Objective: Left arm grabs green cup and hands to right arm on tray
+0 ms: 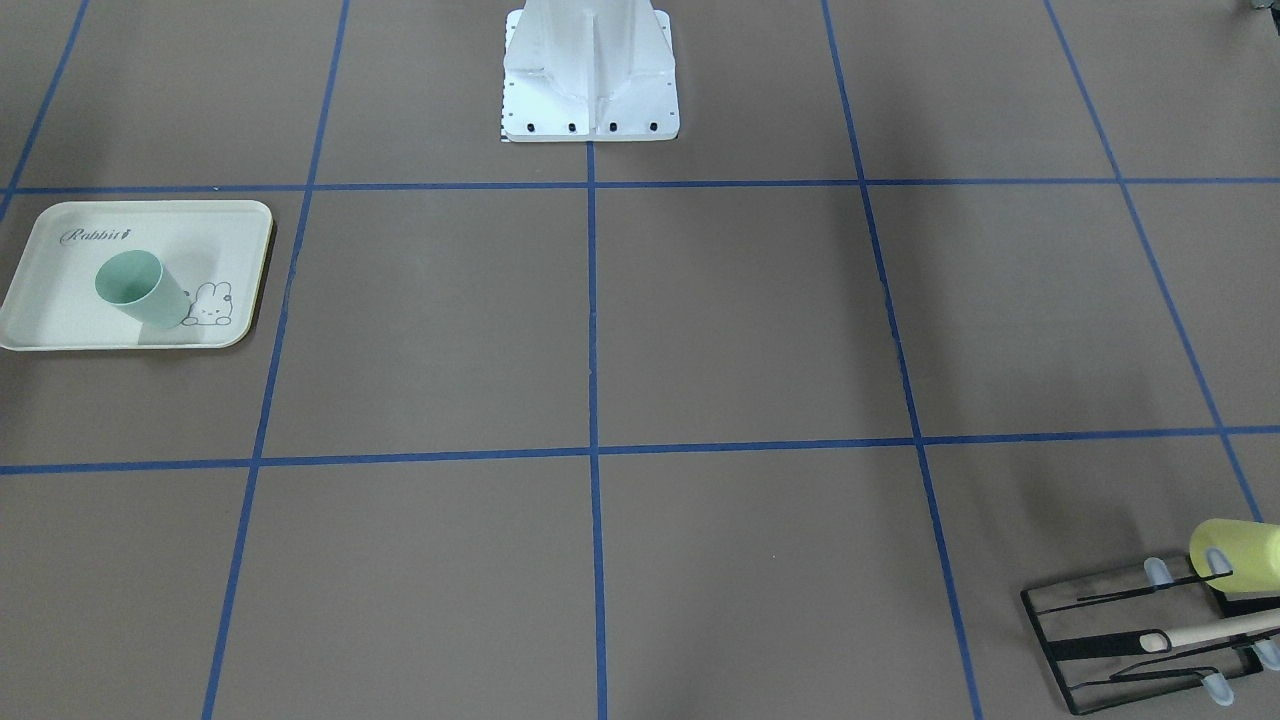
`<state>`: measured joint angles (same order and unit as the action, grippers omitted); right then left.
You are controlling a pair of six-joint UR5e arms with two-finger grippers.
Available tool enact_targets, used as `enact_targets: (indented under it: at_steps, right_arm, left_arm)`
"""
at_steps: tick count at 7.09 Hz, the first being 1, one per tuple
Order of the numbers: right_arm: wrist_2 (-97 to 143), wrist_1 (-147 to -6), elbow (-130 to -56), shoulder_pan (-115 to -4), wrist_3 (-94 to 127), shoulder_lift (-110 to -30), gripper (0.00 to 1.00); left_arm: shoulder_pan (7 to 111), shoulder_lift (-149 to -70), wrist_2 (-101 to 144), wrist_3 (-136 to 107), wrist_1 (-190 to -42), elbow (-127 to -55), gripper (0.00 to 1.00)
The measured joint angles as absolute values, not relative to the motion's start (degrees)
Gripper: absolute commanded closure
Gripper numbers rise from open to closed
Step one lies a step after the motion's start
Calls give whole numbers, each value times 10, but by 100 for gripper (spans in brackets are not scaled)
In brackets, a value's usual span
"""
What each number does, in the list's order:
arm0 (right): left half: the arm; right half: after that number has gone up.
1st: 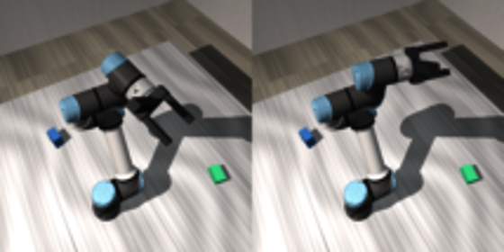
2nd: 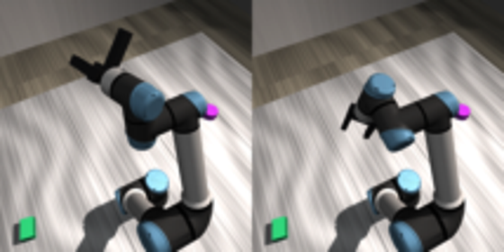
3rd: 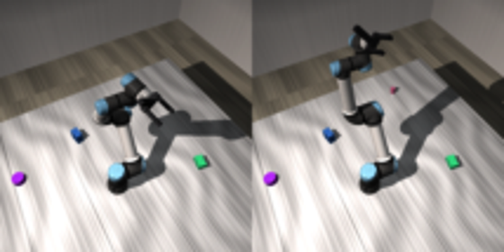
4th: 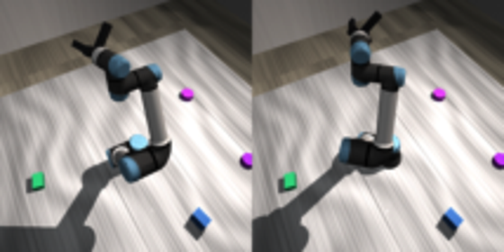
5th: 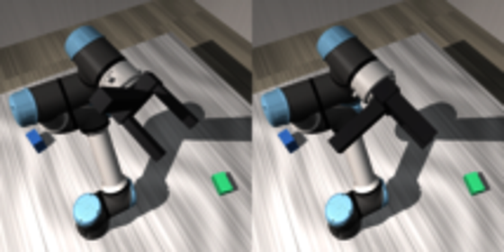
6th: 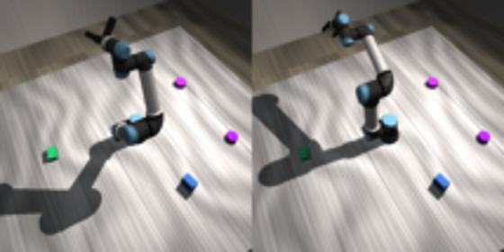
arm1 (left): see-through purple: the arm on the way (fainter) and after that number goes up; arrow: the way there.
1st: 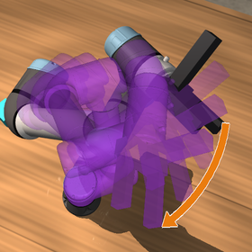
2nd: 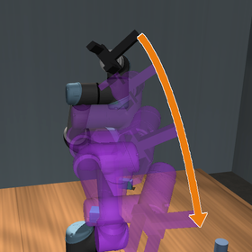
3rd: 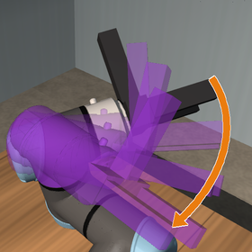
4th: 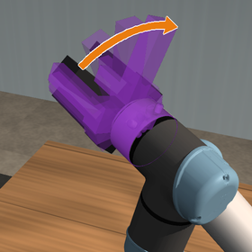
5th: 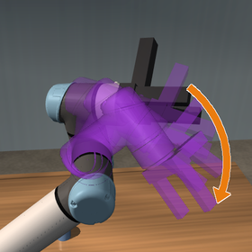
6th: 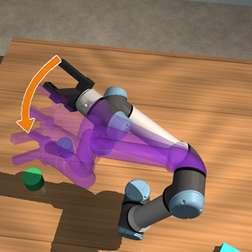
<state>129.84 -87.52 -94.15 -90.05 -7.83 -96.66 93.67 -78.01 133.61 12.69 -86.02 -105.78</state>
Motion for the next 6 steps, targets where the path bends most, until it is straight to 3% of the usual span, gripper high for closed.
enact_targets:
  at_steps: [6]
  right_arm:
    - [1303,-876,-960,-902,-71,-971,0]
  left_arm:
    - [958,-757,1334,122,-862,-1073,0]
